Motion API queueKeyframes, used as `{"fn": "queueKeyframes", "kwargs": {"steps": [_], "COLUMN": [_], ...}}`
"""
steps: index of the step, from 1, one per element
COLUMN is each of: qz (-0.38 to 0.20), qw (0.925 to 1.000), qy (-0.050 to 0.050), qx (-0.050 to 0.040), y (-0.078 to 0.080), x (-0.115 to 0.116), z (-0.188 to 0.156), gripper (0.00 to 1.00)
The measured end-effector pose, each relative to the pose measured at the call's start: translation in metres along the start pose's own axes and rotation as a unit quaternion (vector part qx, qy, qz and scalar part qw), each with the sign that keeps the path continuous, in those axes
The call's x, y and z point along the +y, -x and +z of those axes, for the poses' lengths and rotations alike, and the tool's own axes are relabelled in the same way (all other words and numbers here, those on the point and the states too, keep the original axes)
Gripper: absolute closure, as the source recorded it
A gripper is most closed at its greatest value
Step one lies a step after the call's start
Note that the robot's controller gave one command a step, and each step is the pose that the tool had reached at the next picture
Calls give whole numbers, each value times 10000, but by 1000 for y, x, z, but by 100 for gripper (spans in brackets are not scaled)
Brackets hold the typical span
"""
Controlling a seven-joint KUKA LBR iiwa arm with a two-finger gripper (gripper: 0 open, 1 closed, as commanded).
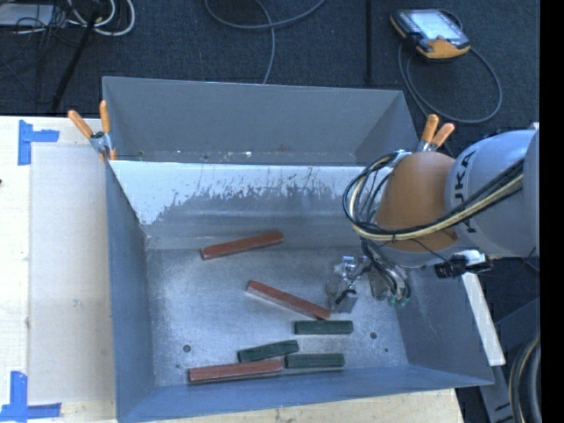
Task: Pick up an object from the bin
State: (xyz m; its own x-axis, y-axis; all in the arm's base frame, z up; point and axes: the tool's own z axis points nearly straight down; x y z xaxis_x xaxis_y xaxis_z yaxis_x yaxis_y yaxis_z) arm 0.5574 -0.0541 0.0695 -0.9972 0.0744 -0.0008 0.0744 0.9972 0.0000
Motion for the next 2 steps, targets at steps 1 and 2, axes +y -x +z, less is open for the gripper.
{"fn": "queueKeyframes", "kwargs": {"steps": [1, 2], "qz": [-198, -211], "qw": [9998, 9998], "qy": [2, 1], "qx": [13, 12], "y": [-8, -8], "x": [-8, -8], "z": [0, 0], "gripper": [0, 0]}}
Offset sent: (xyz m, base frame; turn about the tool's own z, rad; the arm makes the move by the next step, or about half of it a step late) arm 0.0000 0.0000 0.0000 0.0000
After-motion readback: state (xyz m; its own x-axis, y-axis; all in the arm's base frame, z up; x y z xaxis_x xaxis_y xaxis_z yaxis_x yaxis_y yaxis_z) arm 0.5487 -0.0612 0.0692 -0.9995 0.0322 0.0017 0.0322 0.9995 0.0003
